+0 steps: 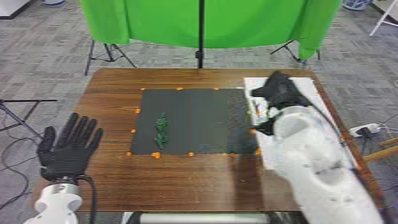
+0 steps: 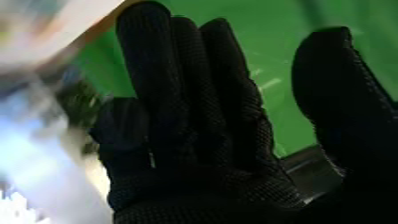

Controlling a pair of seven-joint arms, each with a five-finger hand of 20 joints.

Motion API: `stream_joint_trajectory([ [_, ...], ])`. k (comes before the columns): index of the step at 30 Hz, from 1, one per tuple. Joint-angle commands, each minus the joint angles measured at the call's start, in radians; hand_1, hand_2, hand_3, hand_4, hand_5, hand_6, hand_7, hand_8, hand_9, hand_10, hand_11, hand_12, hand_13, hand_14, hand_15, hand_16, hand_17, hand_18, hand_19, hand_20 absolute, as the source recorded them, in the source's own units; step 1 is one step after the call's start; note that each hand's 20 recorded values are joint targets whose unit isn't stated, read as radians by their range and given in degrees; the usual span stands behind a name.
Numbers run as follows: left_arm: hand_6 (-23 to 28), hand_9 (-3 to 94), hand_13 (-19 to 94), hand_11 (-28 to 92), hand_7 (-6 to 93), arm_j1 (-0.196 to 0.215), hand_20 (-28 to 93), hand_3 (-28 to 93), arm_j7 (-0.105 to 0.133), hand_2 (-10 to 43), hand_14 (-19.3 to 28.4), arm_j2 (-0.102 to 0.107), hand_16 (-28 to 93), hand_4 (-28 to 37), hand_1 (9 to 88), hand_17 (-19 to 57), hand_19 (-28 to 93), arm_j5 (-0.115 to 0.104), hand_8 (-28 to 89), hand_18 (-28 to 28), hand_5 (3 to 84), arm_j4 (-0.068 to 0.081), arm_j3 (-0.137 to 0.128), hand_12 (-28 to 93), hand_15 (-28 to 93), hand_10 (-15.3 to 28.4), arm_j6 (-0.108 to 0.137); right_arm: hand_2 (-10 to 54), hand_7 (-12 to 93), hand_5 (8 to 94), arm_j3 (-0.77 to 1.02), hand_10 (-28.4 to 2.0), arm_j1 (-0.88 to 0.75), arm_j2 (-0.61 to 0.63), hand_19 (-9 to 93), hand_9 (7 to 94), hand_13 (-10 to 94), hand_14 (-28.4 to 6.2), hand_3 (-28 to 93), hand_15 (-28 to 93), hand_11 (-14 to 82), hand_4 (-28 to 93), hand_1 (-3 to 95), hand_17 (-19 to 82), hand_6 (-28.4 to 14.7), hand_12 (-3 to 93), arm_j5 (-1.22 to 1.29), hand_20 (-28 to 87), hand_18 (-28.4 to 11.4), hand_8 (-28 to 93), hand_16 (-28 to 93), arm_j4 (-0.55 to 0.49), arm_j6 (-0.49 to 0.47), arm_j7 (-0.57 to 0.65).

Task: Arrange flowers

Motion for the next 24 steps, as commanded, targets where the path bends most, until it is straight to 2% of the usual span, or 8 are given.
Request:
stream_joint_trajectory([
  [1, 10.4, 39.1, 28, 19, 8.3, 0.029, 12, 76, 0.017, 17.8, 16.1, -0.007, -7, -28.3, 21.1, -8.8, 35, -0.014, -9, 13.8, 45.1, -0.012, -0.013, 9, 33, 16.0, 0.013, -9.5, 17, 67.2, 0.236, -21.3, -0.28, 0.265, 93, 68.1, 68, -15.1, 80, 50, 16.8, -27, 35.9, 34, -8.4, 15.9, -0.07, 42, -28.4, -11, 18, -0.048, -0.01, 0.008],
  [2, 10.4, 39.1, 28, 19, 8.4, 0.028, 12, 76, 0.023, 17.8, 16.2, -0.005, -7, -28.3, 21.1, -8.8, 35, -0.02, -9, 13.8, 45.1, -0.015, -0.015, 9, 33, 16.1, 0.024, -9.5, 17, 66.9, 0.258, -21.3, -0.308, 0.281, 93, 67.3, 67, -15.2, 80, 51, 16.6, -28, 35.8, 34, -8.3, 15.8, -0.08, 42, -28.4, -11, 18, -0.051, -0.031, 0.009],
  [6, 10.4, 39.4, 28, 20, 8.7, 0.03, 12, 76, 0.039, 17.9, 16.4, 0.003, -7, -28.3, 21.4, -8.7, 35, -0.005, -9, 13.8, 45.4, -0.017, -0.025, 9, 34, 16.1, 0.01, -9.5, 15, 63.7, 0.324, -22.2, -0.399, 0.301, 93, 61.3, 62, -16.3, 80, 56, 15.7, -28, 34.9, 33, -8.8, 15.3, -0.089, 43, -28.4, -11, 18, -0.06, -0.057, 0.016],
  [9, 10.5, 39.4, 28, 20, 8.7, 0.028, 12, 76, 0.04, 18.0, 16.4, 0.004, -7, -28.3, 21.4, -8.8, 35, -0.012, -9, 13.8, 45.5, -0.018, -0.024, 9, 34, 16.1, 0.013, -9.5, 15, 63.3, 0.35, -22.1, -0.443, 0.301, 93, 60.3, 61, -16.4, 80, 57, 15.7, -28, 34.6, 33, -8.9, 15.3, -0.085, 43, -28.4, -11, 18, -0.06, -0.078, 0.02],
  [15, 10.5, 39.4, 28, 20, 8.8, 0.022, 12, 76, 0.027, 16.7, 16.3, 0.005, -8, -28.3, 22.5, -8.8, 35, -0.013, -9, 13.8, 45.6, -0.014, -0.013, 9, 34, 16.1, 0.018, -9.5, 14, 62.1, 0.377, -21.5, -0.501, 0.284, 92, 59.0, 59, -15.9, 76, 58, 15.8, -28, 36.6, 31, -8.4, 15.2, -0.134, 43, -28.4, -11, 17, -0.035, -0.099, -0.008],
  [21, 10.5, 39.4, 28, 20, 8.8, 0.021, 12, 76, 0.027, 16.9, 16.4, 0.007, -8, -28.3, 22.7, -8.8, 35, -0.011, -9, 13.8, 45.2, -0.013, -0.021, 9, 35, 16.2, 0.025, -9.5, 14, 61.6, 0.36, -21.1, -0.502, 0.268, 92, 58.8, 59, -15.9, 75, 58, 15.9, -28, 37.9, 31, -7.9, 15.2, -0.157, 42, -28.3, -11, 17, 0.001, -0.14, -0.005],
  [24, 10.5, 39.3, 28, 20, 8.8, 0.022, 12, 76, 0.022, 17.1, 16.3, 0.001, -8, -28.3, 22.7, -8.7, 35, -0.013, -9, 13.8, 45.2, -0.013, -0.019, 9, 35, 16.3, 0.023, -9.5, 14, 61.7, 0.358, -20.7, -0.5, 0.262, 92, 58.9, 59, -15.7, 76, 58, 16.1, -28, 38.0, 31, -7.6, 15.3, -0.131, 42, -28.3, -11, 17, 0.01, -0.148, -0.001],
])
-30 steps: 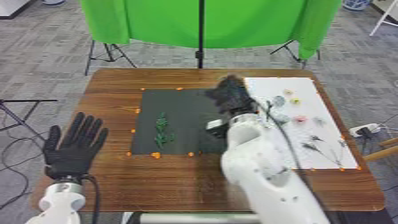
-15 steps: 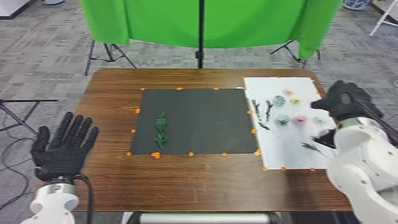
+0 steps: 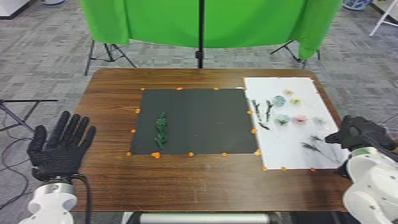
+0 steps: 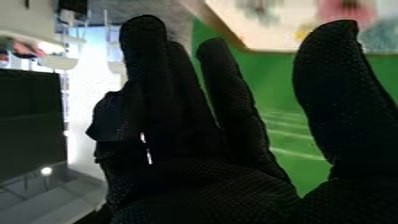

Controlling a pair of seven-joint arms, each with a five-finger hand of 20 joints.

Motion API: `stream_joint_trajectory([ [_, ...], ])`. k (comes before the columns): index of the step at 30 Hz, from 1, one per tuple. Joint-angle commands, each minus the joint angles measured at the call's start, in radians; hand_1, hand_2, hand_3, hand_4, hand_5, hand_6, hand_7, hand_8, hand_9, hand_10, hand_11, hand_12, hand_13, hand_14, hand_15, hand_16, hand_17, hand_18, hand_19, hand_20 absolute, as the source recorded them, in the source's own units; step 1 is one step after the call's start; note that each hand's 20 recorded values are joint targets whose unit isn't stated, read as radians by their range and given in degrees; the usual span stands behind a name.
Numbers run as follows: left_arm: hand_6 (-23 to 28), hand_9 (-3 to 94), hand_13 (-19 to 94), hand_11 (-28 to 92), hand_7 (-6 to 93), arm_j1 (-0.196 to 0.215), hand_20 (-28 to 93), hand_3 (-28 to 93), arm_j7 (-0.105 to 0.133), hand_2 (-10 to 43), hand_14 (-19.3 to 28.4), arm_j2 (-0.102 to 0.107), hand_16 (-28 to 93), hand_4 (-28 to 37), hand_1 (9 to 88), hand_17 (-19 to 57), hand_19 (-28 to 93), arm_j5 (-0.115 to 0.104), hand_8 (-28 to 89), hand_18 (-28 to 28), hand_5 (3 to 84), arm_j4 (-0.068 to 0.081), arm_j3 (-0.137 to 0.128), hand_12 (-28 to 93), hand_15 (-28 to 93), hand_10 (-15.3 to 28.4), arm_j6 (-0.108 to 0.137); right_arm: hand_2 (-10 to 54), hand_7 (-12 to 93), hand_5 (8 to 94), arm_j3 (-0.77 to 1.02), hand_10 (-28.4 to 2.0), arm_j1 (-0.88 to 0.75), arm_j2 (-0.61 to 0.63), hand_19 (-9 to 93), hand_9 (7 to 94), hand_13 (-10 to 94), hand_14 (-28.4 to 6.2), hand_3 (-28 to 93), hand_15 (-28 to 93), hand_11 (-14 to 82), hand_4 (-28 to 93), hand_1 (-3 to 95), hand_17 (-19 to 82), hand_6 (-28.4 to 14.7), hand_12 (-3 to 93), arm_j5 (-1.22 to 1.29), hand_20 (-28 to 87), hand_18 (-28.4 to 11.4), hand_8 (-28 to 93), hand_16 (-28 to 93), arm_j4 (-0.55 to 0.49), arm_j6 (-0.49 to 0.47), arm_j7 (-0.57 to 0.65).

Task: Arrange flowers

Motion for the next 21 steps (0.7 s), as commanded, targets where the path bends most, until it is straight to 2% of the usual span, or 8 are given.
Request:
stream_joint_trajectory([
  [1, 10.5, 39.3, 28, 20, 8.9, 0.013, 12, 76, -0.01, 17.2, 16.3, -0.003, -8, -28.3, 22.7, -8.7, 35, -0.006, -9, 13.8, 45.2, 0.001, 0.003, 9, 35, 16.2, 0.012, -9.5, 15, 61.9, -0.018, -20.4, -0.01, -0.015, 92, 59.7, 59, -15.6, 76, 59, 16.8, -28, 38.1, 31, -7.4, 15.6, -0.007, 42, -28.3, -11, 17, 0.045, -0.038, 0.004],
  [5, 10.5, 39.3, 28, 20, 8.9, 0.013, 12, 76, -0.008, 17.2, 16.3, -0.005, -8, -28.3, 22.7, -8.8, 35, -0.005, -9, 13.8, 45.3, 0.001, 0.004, 9, 34, 16.3, 0.013, -9.5, 15, 63.9, -0.054, -19.6, 0.01, -0.015, 92, 62.3, 61, -15.1, 75, 59, 18.0, -28, 39.7, 31, -6.5, 15.9, -0.021, 43, -27.9, -12, 17, 0.085, -0.03, -0.011],
  [9, 10.6, 39.4, 28, 20, 9.2, 0.017, 12, 76, -0.009, 17.3, 16.4, -0.007, -8, -28.3, 22.8, -8.8, 35, -0.024, -9, 13.8, 45.6, -0.004, 0.005, 9, 35, 16.4, 0.02, -9.5, 19, 70.6, -0.075, -17.6, 0.032, -0.025, 92, 69.8, 62, -14.4, 74, 59, 23.9, -28, 43.9, 32, -3.8, 18.0, 0.045, 42, -27.0, -12, 17, 0.099, -0.019, 0.009],
  [11, 10.7, 39.5, 28, 20, 9.2, 0.016, 12, 76, -0.008, 17.3, 16.4, -0.008, -8, -28.3, 22.8, -8.8, 35, -0.029, -9, 13.8, 45.6, -0.004, 0.007, 9, 35, 16.4, 0.027, -9.5, 24, 74.5, -0.086, -16.4, 0.035, -0.027, 92, 73.6, 63, -14.1, 69, 58, 27.1, -28, 49.6, 32, -3.1, 19.8, 0.032, 42, -26.4, -4, 19, 0.106, 0.009, 0.011],
  [12, 10.7, 39.5, 28, 20, 9.2, 0.019, 12, 76, -0.008, 17.3, 16.4, -0.01, -8, -28.3, 22.8, -8.8, 35, -0.033, -9, 13.8, 45.8, -0.005, 0.005, 9, 35, 16.3, 0.027, -9.5, 26, 75.6, -0.09, -16.1, 0.037, -0.027, 92, 74.9, 64, -14.0, 67, 58, 26.9, -28, 52.0, 33, -3.1, 22.1, 0.028, 42, -26.2, -2, 19, 0.106, 0.018, 0.015],
  [14, 10.7, 39.6, 28, 20, 9.2, 0.023, 12, 76, -0.008, 17.3, 16.4, -0.009, -8, -28.3, 22.7, -8.7, 36, -0.031, -9, 13.8, 45.8, -0.007, 0.002, 9, 35, 16.3, 0.026, -9.5, 31, 79.3, -0.092, -14.1, 0.04, -0.028, 92, 82.7, 66, -13.2, 69, 57, 16.9, -28, 56.5, 34, -2.7, 37.0, 0.031, 41, -26.0, 1, 27, 0.093, 0.03, 0.024],
  [15, 10.7, 39.6, 28, 20, 9.3, 0.025, 12, 76, -0.006, 17.3, 16.4, -0.008, -8, -28.3, 22.7, -8.7, 36, -0.03, -9, 13.8, 45.9, -0.008, 0.002, 9, 35, 16.3, 0.025, -9.5, 32, 80.2, -0.088, -13.6, 0.038, -0.027, 92, 84.7, 67, -13.0, 70, 57, 15.0, -28, 57.4, 34, -2.6, 40.6, 0.033, 41, -26.0, 2, 29, 0.081, 0.028, 0.024],
  [21, 10.7, 39.8, 28, 21, 9.4, 0.03, 12, 76, -0.009, 17.3, 16.5, -0.009, -8, -28.3, 22.7, -8.8, 36, -0.029, -9, 13.8, 46.0, -0.011, 0.002, 9, 35, 16.4, 0.022, -9.5, 35, 79.5, -0.084, -13.1, 0.043, -0.03, 93, 84.5, 68, -14.4, 74, 62, 19.8, -28, 56.3, 35, -2.7, 46.0, 0.08, 42, -26.4, 8, 30, -0.036, 0.03, 0.023],
])
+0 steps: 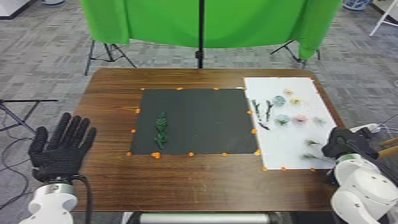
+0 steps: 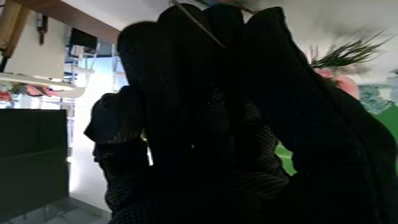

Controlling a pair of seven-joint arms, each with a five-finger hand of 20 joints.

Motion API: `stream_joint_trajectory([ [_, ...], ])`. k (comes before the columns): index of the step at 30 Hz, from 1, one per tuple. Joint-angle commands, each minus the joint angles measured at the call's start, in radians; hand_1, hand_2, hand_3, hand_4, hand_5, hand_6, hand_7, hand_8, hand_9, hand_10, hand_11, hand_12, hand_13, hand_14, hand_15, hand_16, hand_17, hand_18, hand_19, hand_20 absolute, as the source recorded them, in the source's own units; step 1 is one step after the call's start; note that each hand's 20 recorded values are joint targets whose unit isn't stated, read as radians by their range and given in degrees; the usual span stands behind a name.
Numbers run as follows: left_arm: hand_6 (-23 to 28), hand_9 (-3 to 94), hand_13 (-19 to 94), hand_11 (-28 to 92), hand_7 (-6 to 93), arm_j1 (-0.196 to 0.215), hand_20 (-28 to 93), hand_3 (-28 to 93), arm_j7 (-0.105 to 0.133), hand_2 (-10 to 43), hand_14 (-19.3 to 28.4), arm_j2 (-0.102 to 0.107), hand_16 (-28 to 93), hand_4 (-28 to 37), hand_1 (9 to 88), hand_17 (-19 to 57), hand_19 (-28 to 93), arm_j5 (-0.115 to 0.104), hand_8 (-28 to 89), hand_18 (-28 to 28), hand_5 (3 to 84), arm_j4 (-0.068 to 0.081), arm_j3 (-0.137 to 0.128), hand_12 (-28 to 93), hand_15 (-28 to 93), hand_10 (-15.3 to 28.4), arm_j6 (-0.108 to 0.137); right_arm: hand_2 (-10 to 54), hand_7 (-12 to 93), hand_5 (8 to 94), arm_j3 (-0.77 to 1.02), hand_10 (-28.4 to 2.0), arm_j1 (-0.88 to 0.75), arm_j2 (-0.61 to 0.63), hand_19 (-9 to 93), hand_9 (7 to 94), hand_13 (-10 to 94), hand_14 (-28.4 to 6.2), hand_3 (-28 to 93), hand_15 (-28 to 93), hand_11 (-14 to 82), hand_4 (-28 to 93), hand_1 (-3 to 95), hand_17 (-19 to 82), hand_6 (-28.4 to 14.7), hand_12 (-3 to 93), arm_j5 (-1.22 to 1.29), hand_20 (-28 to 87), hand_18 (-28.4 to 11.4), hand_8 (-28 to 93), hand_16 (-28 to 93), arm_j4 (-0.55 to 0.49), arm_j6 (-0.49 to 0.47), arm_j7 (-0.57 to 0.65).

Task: Arrange flowers

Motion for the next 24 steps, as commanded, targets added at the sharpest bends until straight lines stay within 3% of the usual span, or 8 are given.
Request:
stream_joint_trajectory([
  [1, 10.7, 39.8, 28, 21, 9.4, 0.028, 12, 76, -0.009, 17.3, 16.5, -0.009, -8, -28.3, 22.7, -8.8, 36, -0.007, -9, 13.8, 46.0, -0.008, 0.002, 9, 35, 16.3, 0.009, -9.5, 35, 79.4, -0.003, -13.2, 0.003, -0.006, 93, 84.6, 68, -14.5, 74, 63, 20.2, -28, 56.0, 35, -2.8, 45.9, 0.036, 42, -26.6, 8, 30, -0.139, 0.017, 0.001],
  [10, 10.7, 39.8, 28, 21, 9.4, 0.033, 12, 76, -0.009, 17.3, 16.4, -0.009, -8, -28.3, 22.7, -8.8, 36, -0.001, -9, 13.8, 46.0, -0.009, 0.007, 9, 35, 16.3, 0.011, -9.5, 39, 78.2, -0.15, -13.6, 0.19, -0.099, 93, 84.6, 68, -15.6, 81, 66, 23.3, -18, 49.0, 36, -3.2, 46.4, 0.077, 47, -26.8, 14, 29, -0.214, 0.023, -0.056],
  [14, 10.7, 39.8, 28, 21, 9.4, 0.028, 12, 76, -0.017, 17.3, 16.4, -0.01, -8, -28.3, 22.7, -8.8, 36, -0.001, -9, 13.8, 46.0, -0.007, 0.013, 9, 35, 16.4, 0.018, -9.5, 42, 77.5, -0.267, -14.4, 0.315, -0.196, 93, 83.8, 68, -16.2, 83, 67, 27.6, -10, 44.7, 37, -4.0, 46.1, 0.073, 49, -27.1, 16, 28, -0.164, 0.018, -0.05],
  [18, 10.7, 39.7, 28, 20, 9.4, 0.028, 12, 76, -0.022, 17.2, 16.5, -0.005, -8, -28.3, 22.7, -8.7, 36, 0.001, -9, 13.8, 46.0, -0.007, 0.018, 9, 35, 16.4, 0.021, -9.5, 43, 77.1, -0.38, -14.6, 0.422, -0.299, 93, 83.4, 68, -16.4, 83, 68, 28.3, -11, 45.3, 37, -4.2, 46.5, 0.054, 50, -27.2, 16, 28, -0.093, -0.012, -0.063],
  [23, 10.7, 39.7, 28, 20, 9.3, 0.014, 12, 76, -0.024, 17.4, 16.5, 0.005, -8, -28.3, 22.8, -8.8, 36, 0.008, -9, 13.8, 46.0, 0.004, 0.026, 9, 35, 16.4, 0.011, -9.5, 43, 76.4, -0.521, -14.6, 0.474, -0.376, 93, 83.0, 68, -16.6, 81, 68, 28.7, -14, 47.3, 37, -4.3, 46.2, -0.02, 51, -27.2, 16, 28, -0.024, -0.017, -0.11],
  [24, 10.7, 39.7, 28, 20, 9.3, 0.009, 12, 76, -0.02, 17.6, 16.4, 0.007, -8, -28.3, 22.9, -8.8, 36, 0.0, -9, 13.8, 46.0, 0.004, 0.027, 9, 35, 16.4, 0.021, -9.5, 43, 76.2, -0.545, -14.6, 0.47, -0.386, 93, 82.9, 68, -16.6, 81, 68, 28.6, -15, 47.9, 37, -4.2, 45.6, -0.076, 51, -27.1, 15, 28, -0.014, -0.038, -0.141],
])
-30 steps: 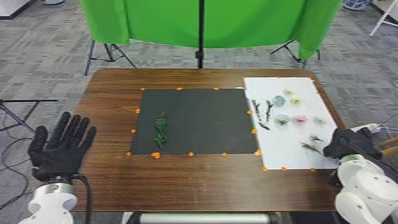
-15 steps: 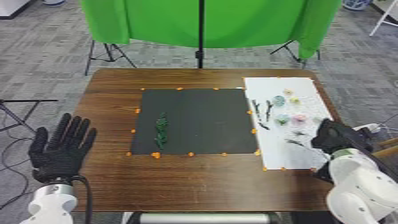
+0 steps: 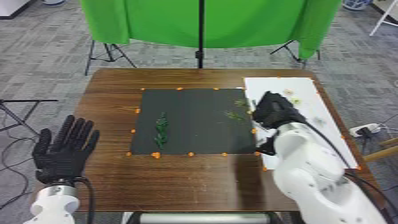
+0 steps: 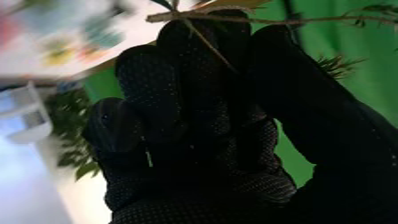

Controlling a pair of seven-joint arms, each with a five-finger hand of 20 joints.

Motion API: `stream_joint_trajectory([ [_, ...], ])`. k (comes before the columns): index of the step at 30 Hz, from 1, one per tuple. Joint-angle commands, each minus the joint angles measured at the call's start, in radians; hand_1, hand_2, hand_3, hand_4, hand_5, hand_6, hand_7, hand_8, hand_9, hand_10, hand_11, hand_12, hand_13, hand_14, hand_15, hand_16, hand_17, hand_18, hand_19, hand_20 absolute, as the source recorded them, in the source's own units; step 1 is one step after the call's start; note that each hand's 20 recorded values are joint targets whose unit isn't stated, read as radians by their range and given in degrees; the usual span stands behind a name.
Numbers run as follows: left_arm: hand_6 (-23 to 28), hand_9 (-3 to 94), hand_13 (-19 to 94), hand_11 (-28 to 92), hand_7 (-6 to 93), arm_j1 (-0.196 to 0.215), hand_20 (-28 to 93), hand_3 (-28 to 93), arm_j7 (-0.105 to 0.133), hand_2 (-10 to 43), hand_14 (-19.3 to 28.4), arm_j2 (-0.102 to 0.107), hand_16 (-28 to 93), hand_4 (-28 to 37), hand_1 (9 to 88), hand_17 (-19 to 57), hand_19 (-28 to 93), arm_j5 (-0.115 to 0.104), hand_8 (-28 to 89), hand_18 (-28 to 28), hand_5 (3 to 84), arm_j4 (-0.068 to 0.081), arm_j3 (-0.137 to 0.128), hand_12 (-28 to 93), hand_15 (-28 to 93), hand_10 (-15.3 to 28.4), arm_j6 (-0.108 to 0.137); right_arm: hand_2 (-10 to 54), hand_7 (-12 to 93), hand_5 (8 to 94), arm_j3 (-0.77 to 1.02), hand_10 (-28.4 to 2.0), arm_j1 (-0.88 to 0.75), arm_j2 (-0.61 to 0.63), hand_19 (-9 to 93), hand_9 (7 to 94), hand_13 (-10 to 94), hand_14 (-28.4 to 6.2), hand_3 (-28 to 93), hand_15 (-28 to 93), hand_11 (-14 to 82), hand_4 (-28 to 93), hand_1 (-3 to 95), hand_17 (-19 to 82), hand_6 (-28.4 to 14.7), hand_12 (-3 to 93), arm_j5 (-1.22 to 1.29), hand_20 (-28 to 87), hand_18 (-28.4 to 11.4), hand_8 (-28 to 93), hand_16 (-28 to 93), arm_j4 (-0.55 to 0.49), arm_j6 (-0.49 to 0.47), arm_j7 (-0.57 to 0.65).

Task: Arrange flowers

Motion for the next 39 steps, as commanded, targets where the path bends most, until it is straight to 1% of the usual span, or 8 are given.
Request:
stream_joint_trajectory([
  [1, 10.7, 39.8, 28, 20, 9.3, -0.008, 12, 77, -0.012, 17.7, 16.4, 0.007, -8, -28.3, 22.9, -8.8, 36, -0.003, -9, 13.8, 46.0, 0.014, 0.016, 9, 35, 16.3, 0.014, -9.5, 43, 76.1, -0.198, -14.7, 0.085, -0.151, 93, 82.8, 68, -16.6, 80, 68, 28.3, -16, 48.3, 37, -4.2, 45.1, -0.182, 51, -27.2, 15, 27, 0.084, -0.049, -0.117],
  [4, 10.6, 39.8, 28, 20, 9.4, -0.032, 12, 77, -0.027, 17.8, 16.4, 0.011, -8, -28.3, 23.1, -8.7, 36, -0.002, -9, 13.8, 45.9, 0.024, 0.029, 9, 35, 16.2, 0.011, -9.5, 42, 75.9, -0.259, -14.5, 0.1, -0.192, 93, 82.8, 68, -16.5, 80, 68, 28.0, -17, 49.2, 37, -4.2, 44.4, -0.244, 51, -27.3, 15, 27, 0.148, -0.062, -0.132],
  [7, 10.6, 40.4, 29, 21, 9.7, -0.067, 12, 77, 0.024, 17.9, 16.3, 0.033, -8, -28.3, 23.2, -8.6, 36, -0.025, -9, 13.8, 46.3, 0.026, 0.062, 9, 35, 16.3, 0.057, -9.5, 42, 75.6, -0.271, -14.6, 0.105, -0.244, 93, 82.6, 68, -16.4, 79, 68, 27.8, -17, 49.9, 37, -4.1, 44.6, -0.199, 51, -27.4, 15, 27, 0.194, -0.109, -0.103],
  [15, 10.8, 42.4, 31, 22, 11.1, -0.081, 12, 78, -0.01, 18.5, 16.6, 0.047, -8, -28.3, 23.7, -8.0, 36, -0.025, -9, 14.0, 48.4, 0.029, 0.063, 9, 38, 16.1, 0.063, -9.5, 44, 70.5, -0.297, -15.2, 0.071, -0.312, 93, 79.5, 66, -17.3, 79, 69, 30.0, -15, 48.5, 37, -4.8, 45.4, -0.328, 52, -27.8, 14, 27, 0.303, -0.069, -0.122],
  [23, 10.8, 42.5, 31, 23, 11.4, -0.068, 12, 78, -0.014, 18.4, 16.6, 0.045, -8, -28.3, 23.7, -8.1, 37, -0.033, -10, 14.1, 48.5, 0.024, 0.064, 9, 39, 16.1, 0.072, -9.5, 42, 56.6, -0.284, -21.1, 0.047, -0.315, 93, 64.2, 63, -17.8, 82, 71, 46.8, -18, 41.4, 36, -8.5, 32.9, -0.253, 53, -28.0, 7, 21, 0.28, -0.045, -0.091],
  [28, 10.9, 42.6, 31, 23, 11.6, -0.068, 12, 79, -0.033, 18.2, 16.5, 0.038, -9, -28.3, 24.0, -7.9, 37, -0.013, -10, 14.1, 48.8, 0.026, 0.077, 9, 39, 16.2, 0.07, -9.5, 46, 49.2, -0.274, -24.1, 0.039, -0.316, 93, 56.1, 60, -17.9, 86, 73, 54.5, -19, 36.9, 37, -10.7, 27.0, -0.218, 53, -28.0, -17, 20, 0.265, -0.025, -0.08],
  [36, 10.8, 42.6, 31, 23, 11.8, -0.052, 12, 79, -0.003, 17.9, 16.5, 0.022, -9, -28.3, 24.2, -7.9, 37, -0.013, -10, 14.1, 48.7, 0.021, 0.065, 9, 39, 16.1, 0.059, -9.5, 47, 45.5, -0.226, -25.1, 0.022, -0.262, 93, 53.0, 59, -18.4, 84, 74, 55.0, -23, 35.2, 37, -11.4, 25.7, -0.214, 54, -28.1, -19, 19, 0.18, -0.049, -0.102],
  [39, 10.6, 42.5, 31, 23, 12.1, -0.039, 12, 79, 0.008, 17.5, 16.5, 0.017, -9, -28.3, 24.4, -7.9, 37, -0.002, -10, 14.1, 46.4, 0.008, 0.064, 9, 39, 16.1, 0.111, -9.5, 46, 46.3, -0.2, -25.1, 0.005, -0.236, 93, 52.8, 58, -18.5, 84, 74, 54.7, -24, 35.5, 37, -11.3, 25.3, -0.19, 55, -28.2, -19, 19, 0.143, -0.078, -0.094],
])
